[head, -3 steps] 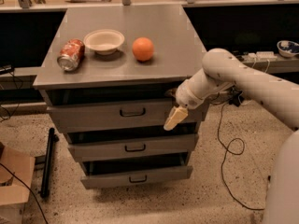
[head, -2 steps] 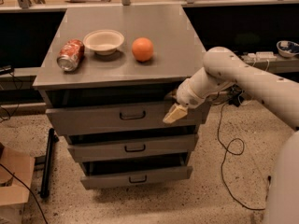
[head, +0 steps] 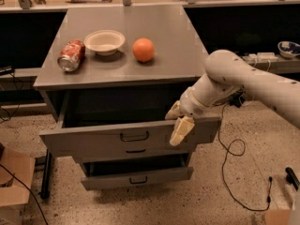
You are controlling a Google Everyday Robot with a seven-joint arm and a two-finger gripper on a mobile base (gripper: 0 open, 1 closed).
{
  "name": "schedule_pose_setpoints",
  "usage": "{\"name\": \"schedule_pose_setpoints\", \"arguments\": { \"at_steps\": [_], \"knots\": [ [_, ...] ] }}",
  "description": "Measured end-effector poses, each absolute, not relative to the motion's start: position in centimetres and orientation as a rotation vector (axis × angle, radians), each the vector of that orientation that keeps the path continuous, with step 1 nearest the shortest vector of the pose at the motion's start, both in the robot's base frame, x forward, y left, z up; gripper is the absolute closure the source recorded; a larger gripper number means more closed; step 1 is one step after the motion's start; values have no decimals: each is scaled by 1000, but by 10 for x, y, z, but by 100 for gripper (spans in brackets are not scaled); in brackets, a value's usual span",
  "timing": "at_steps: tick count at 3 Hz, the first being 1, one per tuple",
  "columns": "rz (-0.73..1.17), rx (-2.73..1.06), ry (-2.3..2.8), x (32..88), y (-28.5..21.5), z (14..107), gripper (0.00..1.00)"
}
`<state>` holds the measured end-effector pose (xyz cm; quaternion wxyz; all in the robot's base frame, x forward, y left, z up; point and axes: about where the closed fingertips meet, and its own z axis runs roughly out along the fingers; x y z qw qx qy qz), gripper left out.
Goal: Open top drawer
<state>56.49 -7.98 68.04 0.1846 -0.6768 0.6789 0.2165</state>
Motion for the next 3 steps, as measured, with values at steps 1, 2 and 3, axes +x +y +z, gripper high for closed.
{"name": "schedule_pose_setpoints", "arguments": {
  "at_steps": [1,2,3],
  "knots": [
    [617,-1910,1914,565,-78,675,0],
    [617,-1924,1923,562,-79,674,0],
    [620,-1964,1949,553,-81,670,0]
  ]
}}
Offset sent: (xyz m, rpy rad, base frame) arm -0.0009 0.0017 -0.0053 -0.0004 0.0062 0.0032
